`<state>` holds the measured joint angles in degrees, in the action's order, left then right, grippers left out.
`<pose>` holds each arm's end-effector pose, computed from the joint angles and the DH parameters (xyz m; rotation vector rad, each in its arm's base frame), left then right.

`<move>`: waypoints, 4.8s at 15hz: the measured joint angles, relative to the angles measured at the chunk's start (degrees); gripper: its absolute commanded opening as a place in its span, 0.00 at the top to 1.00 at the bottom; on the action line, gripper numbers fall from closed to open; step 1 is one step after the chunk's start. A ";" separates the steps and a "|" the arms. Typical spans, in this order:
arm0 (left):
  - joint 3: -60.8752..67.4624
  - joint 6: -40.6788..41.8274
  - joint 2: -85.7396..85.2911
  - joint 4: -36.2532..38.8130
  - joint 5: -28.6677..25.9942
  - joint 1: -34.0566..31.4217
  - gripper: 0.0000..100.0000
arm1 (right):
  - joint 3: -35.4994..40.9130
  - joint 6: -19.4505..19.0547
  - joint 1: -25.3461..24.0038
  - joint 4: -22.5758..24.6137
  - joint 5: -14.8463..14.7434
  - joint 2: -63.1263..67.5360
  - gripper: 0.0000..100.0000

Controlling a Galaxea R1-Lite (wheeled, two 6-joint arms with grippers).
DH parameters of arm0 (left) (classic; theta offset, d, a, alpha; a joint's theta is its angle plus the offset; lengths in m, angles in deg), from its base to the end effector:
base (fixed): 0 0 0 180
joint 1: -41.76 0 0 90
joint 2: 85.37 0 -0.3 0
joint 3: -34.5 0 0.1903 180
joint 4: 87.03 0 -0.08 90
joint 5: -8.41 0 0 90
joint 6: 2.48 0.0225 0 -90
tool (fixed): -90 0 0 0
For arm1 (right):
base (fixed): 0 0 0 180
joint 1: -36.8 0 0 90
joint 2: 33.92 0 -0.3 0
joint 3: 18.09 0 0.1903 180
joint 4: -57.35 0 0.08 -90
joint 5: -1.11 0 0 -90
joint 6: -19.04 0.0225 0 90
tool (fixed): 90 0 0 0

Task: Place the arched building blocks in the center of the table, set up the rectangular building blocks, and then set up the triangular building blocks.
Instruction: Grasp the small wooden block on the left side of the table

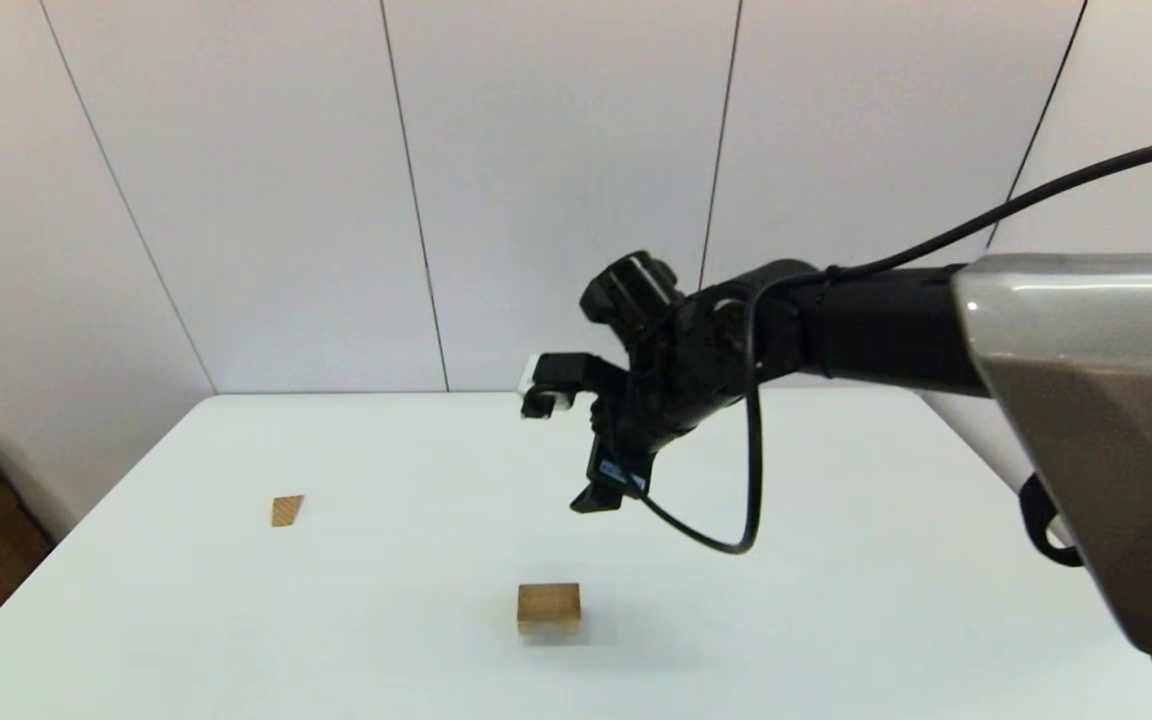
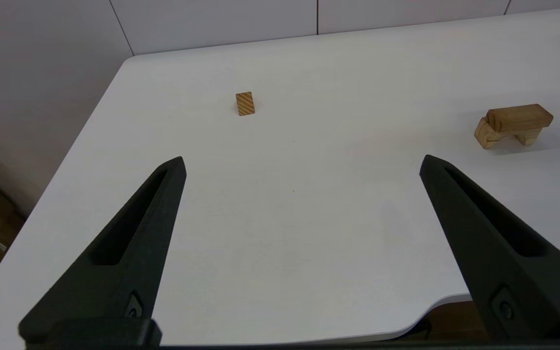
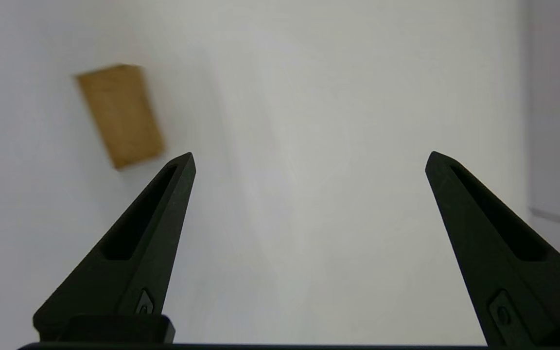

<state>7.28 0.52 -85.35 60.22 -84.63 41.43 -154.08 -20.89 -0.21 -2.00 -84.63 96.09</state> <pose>-0.0287 -0.0014 0.0772 0.0495 0.0956 -0.0498 0.3530 0.2682 0.1674 -0.8864 0.6519 0.9709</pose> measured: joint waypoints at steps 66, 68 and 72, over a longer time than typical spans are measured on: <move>0.06 -0.37 0.00 0.21 0.22 0.00 0.00 | 93.86 44.25 37.28 -1.80 -3.39 -129.05 0.00; 0.06 -0.37 0.00 0.21 0.27 0.00 0.00 | 95.94 43.76 37.25 4.33 -3.36 -129.74 0.00; 0.06 -0.35 0.00 0.16 0.18 0.00 0.00 | 101.21 40.70 37.25 13.31 -4.29 -128.98 0.00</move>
<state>7.34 0.17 -85.35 60.38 -84.45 41.43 -52.87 19.81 37.05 11.31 -88.92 -32.89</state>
